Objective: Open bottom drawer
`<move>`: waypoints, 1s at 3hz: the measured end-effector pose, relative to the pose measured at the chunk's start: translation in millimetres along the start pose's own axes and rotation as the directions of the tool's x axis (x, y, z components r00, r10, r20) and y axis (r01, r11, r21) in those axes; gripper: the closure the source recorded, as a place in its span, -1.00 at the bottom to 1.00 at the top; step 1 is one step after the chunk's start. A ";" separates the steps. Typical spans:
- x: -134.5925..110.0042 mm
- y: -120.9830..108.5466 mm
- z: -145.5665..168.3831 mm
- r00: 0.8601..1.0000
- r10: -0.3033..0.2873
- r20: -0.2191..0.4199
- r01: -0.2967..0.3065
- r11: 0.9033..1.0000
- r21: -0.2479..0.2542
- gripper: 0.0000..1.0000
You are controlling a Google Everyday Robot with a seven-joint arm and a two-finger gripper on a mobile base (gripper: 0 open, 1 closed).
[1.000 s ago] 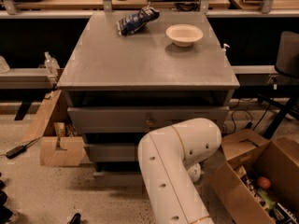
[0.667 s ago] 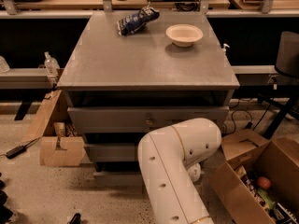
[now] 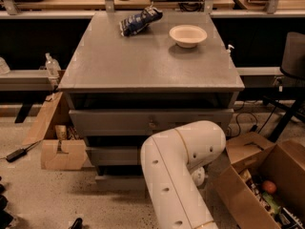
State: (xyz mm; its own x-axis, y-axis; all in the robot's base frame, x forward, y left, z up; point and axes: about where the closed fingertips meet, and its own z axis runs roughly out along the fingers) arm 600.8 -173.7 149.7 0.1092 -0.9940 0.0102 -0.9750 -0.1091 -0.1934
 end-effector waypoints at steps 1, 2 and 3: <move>0.0 0.0 0.0 1.000 0.000 0.000 0.000 1.000 0.000 1.00; 0.0 0.0 0.0 1.000 0.000 0.000 0.000 1.000 0.000 1.00; 0.0 0.0 0.0 1.000 0.000 0.000 0.000 1.000 0.000 1.00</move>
Offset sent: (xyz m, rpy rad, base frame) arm -0.3003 0.0298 0.0883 -0.1568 0.2260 -0.0895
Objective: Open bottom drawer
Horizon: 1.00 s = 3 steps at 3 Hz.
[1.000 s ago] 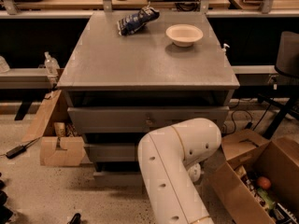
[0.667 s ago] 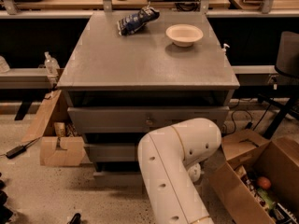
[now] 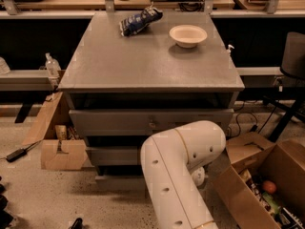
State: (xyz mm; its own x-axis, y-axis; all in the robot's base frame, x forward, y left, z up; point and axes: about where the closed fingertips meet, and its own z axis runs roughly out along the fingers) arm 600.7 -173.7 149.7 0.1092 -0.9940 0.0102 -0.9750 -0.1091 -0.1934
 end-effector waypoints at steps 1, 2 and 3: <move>0.0 0.0 0.0 1.000 0.000 0.000 0.000 1.000 0.000 0.54; 0.0 0.1 0.0 1.000 0.000 0.000 0.000 1.000 0.000 -0.08; 0.0 0.1 0.1 1.000 0.000 0.000 0.000 1.000 0.000 -0.55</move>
Offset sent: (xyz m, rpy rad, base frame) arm 0.0000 0.0000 0.0000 0.0000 0.0000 0.0000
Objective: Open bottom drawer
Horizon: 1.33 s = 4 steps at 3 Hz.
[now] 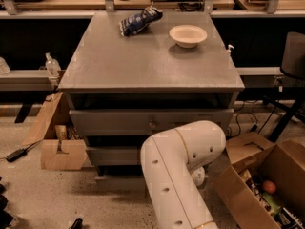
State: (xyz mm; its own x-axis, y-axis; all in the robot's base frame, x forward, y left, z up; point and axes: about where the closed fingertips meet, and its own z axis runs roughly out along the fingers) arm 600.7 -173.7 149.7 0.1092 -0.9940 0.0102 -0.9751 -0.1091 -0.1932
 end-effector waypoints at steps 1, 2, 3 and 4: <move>0.0 0.1 0.0 1.000 0.000 0.000 0.000 1.000 0.000 -1.00; 0.0 0.1 0.0 1.000 0.000 0.000 0.000 1.000 0.000 -1.00; -0.3 1.5 1.0 1.000 0.000 0.000 0.000 1.000 -0.002 -0.66; -0.5 3.8 1.8 1.000 0.002 -0.003 -0.002 1.000 -0.007 -0.04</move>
Offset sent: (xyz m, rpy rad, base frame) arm 0.0000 0.0000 0.0000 0.0000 0.0000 0.0000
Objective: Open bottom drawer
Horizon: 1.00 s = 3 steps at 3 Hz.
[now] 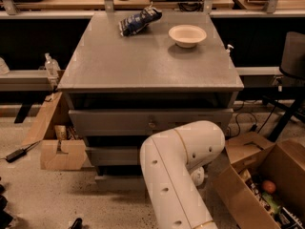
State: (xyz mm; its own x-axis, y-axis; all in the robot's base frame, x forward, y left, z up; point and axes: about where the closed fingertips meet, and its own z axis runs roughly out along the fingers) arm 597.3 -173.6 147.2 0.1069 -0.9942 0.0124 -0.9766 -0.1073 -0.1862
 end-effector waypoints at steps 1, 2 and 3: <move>0.0 -0.5 -2.7 1.000 0.000 0.000 0.000 1.000 0.000 0.42; 0.1 -0.8 -4.4 1.000 0.000 0.000 0.000 1.000 0.000 0.89; 0.1 -0.8 -4.4 1.000 0.000 0.000 0.000 1.000 0.000 1.00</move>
Offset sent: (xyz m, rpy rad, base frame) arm -0.1305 -0.0424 0.0394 -0.1186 0.1031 -0.2405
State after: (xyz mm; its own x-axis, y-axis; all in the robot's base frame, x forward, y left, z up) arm 597.3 -173.6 151.7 0.1068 -0.9942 0.0125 -0.9766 -0.1073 -0.1863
